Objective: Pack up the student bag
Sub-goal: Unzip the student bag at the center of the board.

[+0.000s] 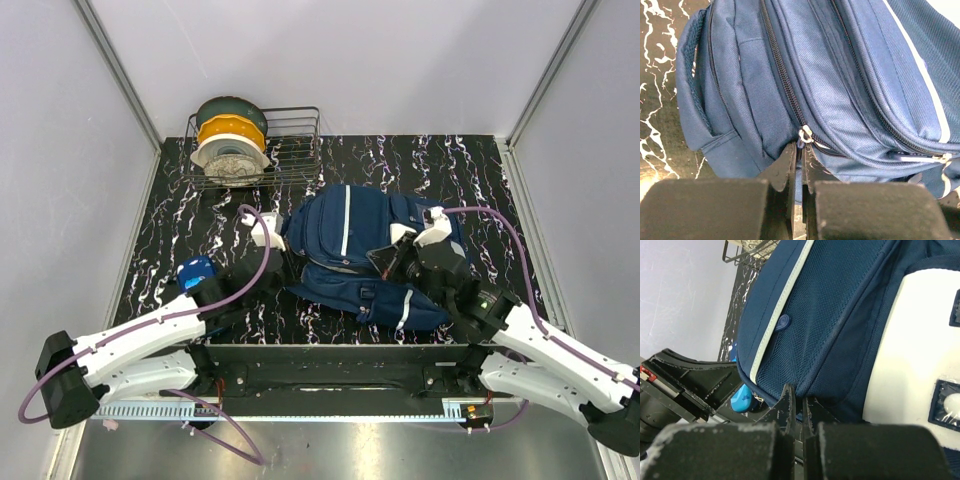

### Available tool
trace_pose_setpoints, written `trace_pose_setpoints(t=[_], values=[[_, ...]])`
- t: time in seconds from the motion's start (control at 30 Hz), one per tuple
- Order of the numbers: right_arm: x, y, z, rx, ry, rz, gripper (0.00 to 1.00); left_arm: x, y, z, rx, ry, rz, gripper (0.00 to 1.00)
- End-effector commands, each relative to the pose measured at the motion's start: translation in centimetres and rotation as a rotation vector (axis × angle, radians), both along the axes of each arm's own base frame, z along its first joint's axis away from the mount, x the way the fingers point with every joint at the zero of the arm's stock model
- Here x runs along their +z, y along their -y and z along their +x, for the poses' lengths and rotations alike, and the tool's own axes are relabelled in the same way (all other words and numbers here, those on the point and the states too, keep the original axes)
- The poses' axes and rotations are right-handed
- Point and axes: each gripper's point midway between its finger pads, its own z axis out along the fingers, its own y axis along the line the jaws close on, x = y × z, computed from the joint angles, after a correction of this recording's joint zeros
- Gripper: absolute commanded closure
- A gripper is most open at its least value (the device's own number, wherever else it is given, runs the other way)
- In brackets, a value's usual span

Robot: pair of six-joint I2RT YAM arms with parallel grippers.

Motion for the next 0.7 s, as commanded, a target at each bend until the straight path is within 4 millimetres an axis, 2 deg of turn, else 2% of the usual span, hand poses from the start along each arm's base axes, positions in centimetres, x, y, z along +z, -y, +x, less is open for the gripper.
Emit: trace_pose_setpoints(t=[0.0, 0.13, 0.3, 0.37, 0.5, 0.53, 0.6, 0.63, 0.67], values=[[4.2, 2.0, 0.2, 0.004, 0.17, -0.04, 1.0, 1.6, -5.3, 3.7, 0.177, 0.127, 0.2, 1.0], [3.3, 1.5, 0.0, 0.06, 0.161, -0.12, 1.0, 2.3, -5.8, 3.8, 0.117, 0.173, 0.302, 1.0], [3.6, 1.1, -0.2, 0.136, 0.212, -0.193, 1.0, 3.1, -6.0, 3.9, 0.016, 0.256, 0.437, 1.0], [4.1, 0.8, -0.7, 0.187, 0.245, -0.211, 1.0, 3.1, -6.7, 4.3, -0.001, 0.288, 0.527, 1.0], [5.4, 0.3, -1.8, 0.279, 0.295, -0.225, 1.0, 3.9, -6.3, 5.3, -0.079, 0.381, 0.594, 1.0], [5.5, 0.2, -2.0, 0.297, 0.3, -0.227, 1.0, 3.7, -6.6, 5.9, -0.092, 0.383, 0.624, 1.0], [5.3, 0.0, -2.7, 0.344, 0.303, -0.237, 1.0, 4.1, -5.9, 6.4, -0.138, 0.394, 0.608, 1.0], [5.2, -0.1, -3.0, 0.367, 0.302, -0.239, 1.0, 3.6, -6.1, 7.0, -0.147, 0.374, 0.624, 1.0], [5.0, -0.2, -3.0, 0.369, 0.3, -0.244, 1.0, 4.2, -5.5, 7.1, -0.17, 0.383, 0.608, 1.0]])
